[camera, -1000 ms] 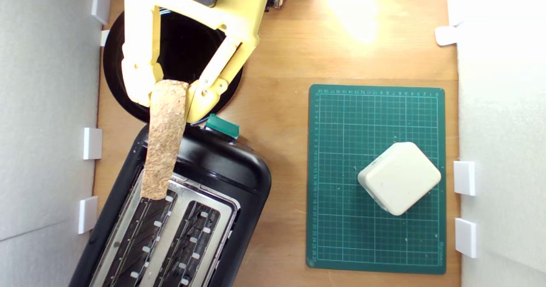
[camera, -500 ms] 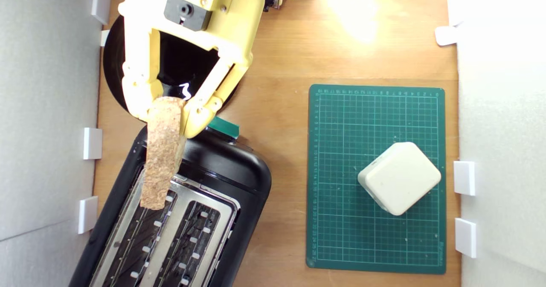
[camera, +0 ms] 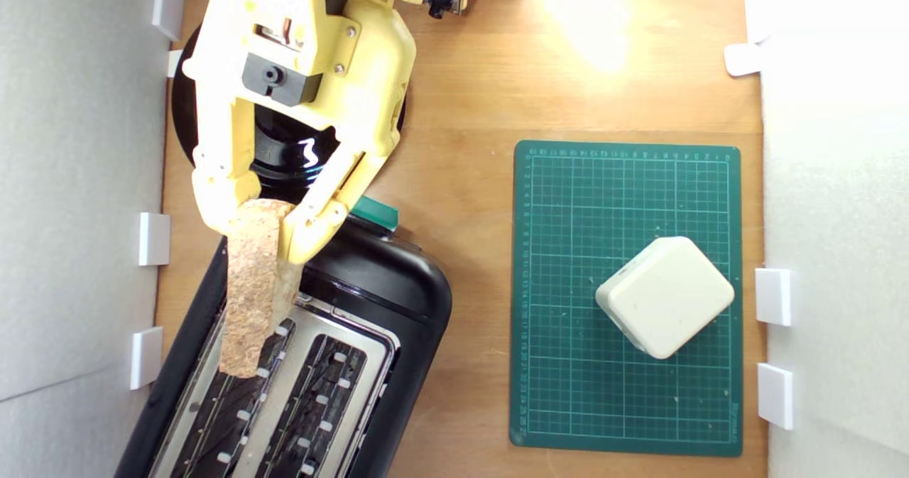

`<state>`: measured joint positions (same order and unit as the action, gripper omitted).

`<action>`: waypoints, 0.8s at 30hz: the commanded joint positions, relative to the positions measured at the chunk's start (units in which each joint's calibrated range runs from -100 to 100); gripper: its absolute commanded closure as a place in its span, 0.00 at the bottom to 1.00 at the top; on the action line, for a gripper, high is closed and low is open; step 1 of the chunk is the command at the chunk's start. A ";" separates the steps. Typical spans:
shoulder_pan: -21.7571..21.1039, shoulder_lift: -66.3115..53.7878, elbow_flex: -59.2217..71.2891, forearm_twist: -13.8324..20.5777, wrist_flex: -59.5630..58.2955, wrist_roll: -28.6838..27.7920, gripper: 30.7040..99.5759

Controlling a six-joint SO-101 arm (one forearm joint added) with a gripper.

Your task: Pick bread and place in toaster

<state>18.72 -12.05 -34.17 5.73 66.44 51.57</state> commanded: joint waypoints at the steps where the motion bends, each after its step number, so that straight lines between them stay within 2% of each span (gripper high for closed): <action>1: 1.10 -0.18 -2.65 -0.56 -5.18 -0.17 0.55; 24: 3.20 1.65 -2.28 -0.20 -6.80 -2.36 0.55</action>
<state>21.10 -10.88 -34.17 5.46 62.80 49.81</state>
